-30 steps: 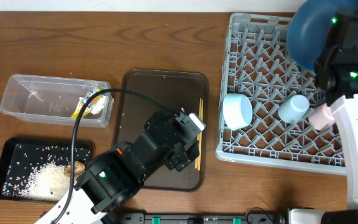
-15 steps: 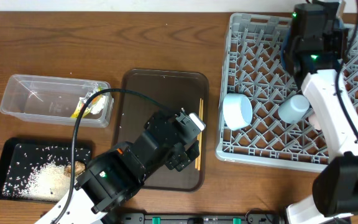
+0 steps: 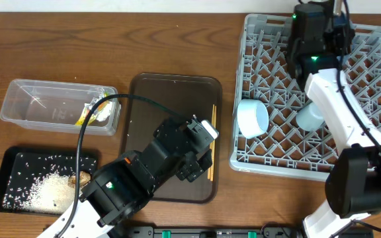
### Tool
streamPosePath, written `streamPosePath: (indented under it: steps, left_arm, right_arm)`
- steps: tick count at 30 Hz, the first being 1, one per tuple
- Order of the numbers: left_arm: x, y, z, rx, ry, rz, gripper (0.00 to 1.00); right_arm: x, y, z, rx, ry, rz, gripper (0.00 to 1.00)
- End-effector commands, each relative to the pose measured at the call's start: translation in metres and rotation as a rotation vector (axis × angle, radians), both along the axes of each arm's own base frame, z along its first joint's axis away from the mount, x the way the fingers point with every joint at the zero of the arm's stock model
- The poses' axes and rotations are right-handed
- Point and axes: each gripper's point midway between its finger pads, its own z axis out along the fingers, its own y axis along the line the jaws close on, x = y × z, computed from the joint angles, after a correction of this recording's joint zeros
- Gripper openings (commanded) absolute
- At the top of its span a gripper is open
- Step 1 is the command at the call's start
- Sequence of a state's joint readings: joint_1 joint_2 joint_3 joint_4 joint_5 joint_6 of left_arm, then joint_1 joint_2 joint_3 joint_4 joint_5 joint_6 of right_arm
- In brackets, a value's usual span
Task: Sort waste into correct bins and load items into the dishwasher rack
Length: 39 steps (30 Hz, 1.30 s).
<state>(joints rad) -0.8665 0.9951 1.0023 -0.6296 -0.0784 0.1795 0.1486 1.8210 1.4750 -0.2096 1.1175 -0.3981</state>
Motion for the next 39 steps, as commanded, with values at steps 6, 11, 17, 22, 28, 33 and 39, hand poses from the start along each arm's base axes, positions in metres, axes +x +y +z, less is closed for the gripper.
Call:
streamPosePath:
  steps: [6,11,17,22,28,33,39]
  left_arm:
    - [0.002,0.0,0.006,-0.013,-0.005,0.012,0.91]
    - [0.002,0.0,0.006,-0.012,-0.005,0.012,0.91]
    - [0.002,0.0,0.006,-0.012,-0.005,0.012,0.91]
    - [0.002,0.0,0.005,-0.01,-0.002,0.012,0.91]
    - [0.001,0.001,0.003,-0.001,0.005,0.012,0.91]
    - [0.001,0.001,0.003,-0.001,0.005,0.012,0.91]
    - [0.001,0.001,0.003,-0.017,0.018,0.029,0.91]
  right_arm:
    - [0.006,0.025,-0.007,-0.038,0.048,0.047,0.04]
    - [0.009,0.03,-0.001,-0.079,0.082,0.073,0.01]
    - [0.004,0.022,0.006,-0.069,0.004,0.007,0.04]
    - [-0.011,0.004,-0.019,0.078,-0.095,-0.085,0.27]
    - [-0.032,-0.017,-0.112,0.67,-0.058,-0.161,0.49]
    - [-0.029,-0.006,-0.135,1.174,-0.034,-0.071,0.42]
    - [-0.039,-0.017,-0.121,1.446,-0.132,-0.112,0.46]
